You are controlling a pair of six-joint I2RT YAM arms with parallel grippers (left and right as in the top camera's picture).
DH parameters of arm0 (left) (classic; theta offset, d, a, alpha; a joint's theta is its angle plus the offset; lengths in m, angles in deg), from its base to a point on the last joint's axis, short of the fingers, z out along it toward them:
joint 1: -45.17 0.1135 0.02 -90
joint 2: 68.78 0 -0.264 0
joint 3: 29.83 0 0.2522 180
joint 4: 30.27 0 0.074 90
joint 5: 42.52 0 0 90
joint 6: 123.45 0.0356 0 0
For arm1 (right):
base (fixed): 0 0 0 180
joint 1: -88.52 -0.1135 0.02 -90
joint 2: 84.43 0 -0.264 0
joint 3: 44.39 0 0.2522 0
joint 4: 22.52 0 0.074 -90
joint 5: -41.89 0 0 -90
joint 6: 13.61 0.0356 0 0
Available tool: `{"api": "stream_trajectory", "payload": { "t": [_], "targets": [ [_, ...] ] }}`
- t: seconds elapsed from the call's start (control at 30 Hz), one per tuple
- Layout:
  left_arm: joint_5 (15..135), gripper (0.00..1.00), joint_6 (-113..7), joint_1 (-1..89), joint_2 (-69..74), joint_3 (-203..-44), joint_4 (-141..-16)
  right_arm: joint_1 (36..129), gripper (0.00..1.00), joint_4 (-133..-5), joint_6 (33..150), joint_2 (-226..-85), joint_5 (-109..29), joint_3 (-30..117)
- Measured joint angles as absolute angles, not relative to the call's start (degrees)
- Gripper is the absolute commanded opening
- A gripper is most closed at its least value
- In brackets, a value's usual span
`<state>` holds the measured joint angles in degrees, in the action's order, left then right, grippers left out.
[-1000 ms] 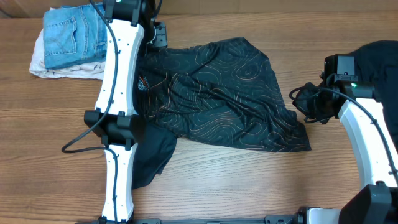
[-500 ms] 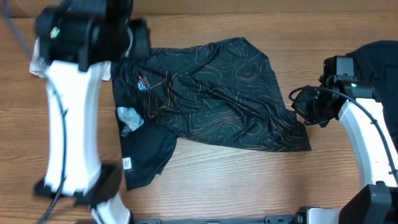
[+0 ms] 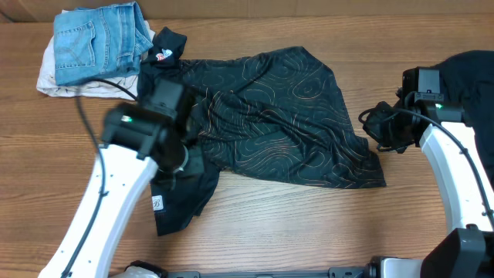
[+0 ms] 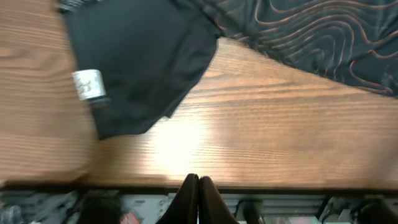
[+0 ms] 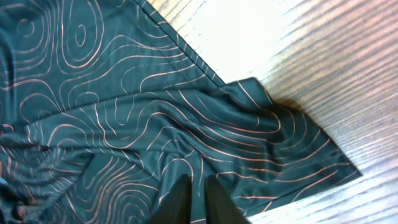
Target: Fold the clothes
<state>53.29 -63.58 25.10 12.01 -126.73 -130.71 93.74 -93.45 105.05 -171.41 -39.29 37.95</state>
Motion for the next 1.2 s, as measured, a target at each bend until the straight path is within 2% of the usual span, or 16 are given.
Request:
{"api": "stream_trajectory", "payload": {
  "t": [0.33, 0.43, 0.6, 0.7, 1.2],
  "targets": [
    [57.7, 0.05, -71.7, 23.9, 11.9, -99.0, -110.1, 91.3, 0.04, -91.0, 104.8, -176.3, -38.4, 37.9],
    [56.2, 0.09, -75.4, 23.9, 11.9, -93.4, -106.1, 90.0, 0.04, -90.3, 104.8, -177.7, -38.1, 37.9],
    [54.3, 0.08, -78.1, 25.0, 12.7, -89.2, -101.3, 88.7, 0.04, -89.5, 104.8, -179.1, -38.0, 37.9],
    [53.2, 0.04, -78.5, 26.5, 14.4, -88.5, -99.7, 88.5, 0.04, -89.4, 104.7, -179.7, -38.0, 37.9],
    [47.4, 0.04, -80.3, 29.9, 16.8, -88.2, -98.9, 86.5, 0.04, -87.9, 104.7, -185.8, -37.5, 37.9]
  ]
}}
